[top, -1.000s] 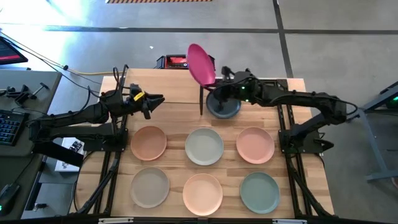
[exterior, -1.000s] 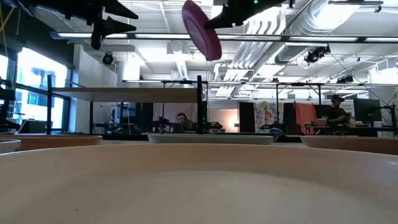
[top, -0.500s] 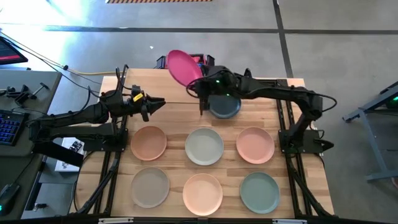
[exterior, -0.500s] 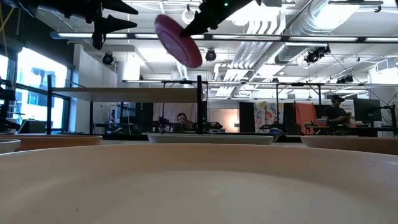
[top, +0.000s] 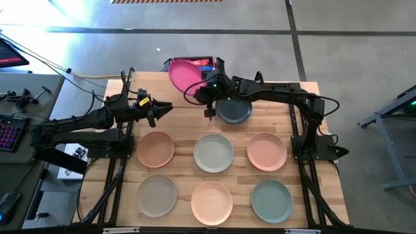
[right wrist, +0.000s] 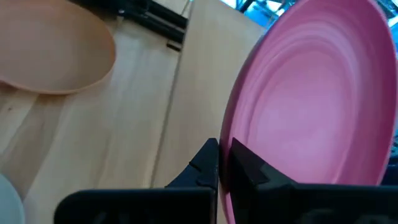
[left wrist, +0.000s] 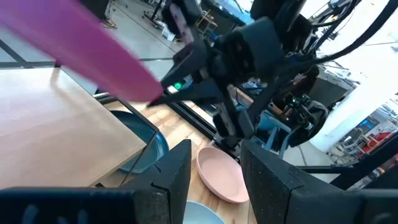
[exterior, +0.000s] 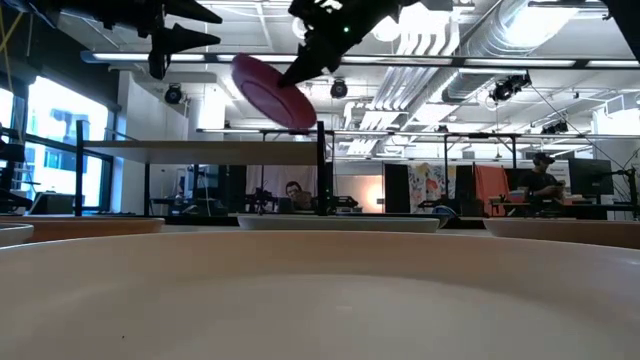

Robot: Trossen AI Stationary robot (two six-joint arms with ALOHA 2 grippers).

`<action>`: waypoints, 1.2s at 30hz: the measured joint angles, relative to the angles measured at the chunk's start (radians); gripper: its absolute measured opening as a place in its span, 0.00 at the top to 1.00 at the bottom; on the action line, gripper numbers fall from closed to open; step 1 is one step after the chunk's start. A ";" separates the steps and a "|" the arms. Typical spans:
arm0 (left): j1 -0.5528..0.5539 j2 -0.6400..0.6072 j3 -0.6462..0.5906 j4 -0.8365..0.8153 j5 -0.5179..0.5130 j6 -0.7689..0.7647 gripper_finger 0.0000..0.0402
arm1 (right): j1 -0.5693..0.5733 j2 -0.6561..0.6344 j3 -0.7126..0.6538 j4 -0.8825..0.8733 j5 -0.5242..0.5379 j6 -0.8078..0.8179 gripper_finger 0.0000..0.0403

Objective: Place and stack plates onto a shelf
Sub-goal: Put the pink plate on the shelf

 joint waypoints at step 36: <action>0.000 0.000 0.000 -0.004 0.000 0.000 0.69 | 0.000 0.052 -0.002 -0.135 0.000 -0.170 1.00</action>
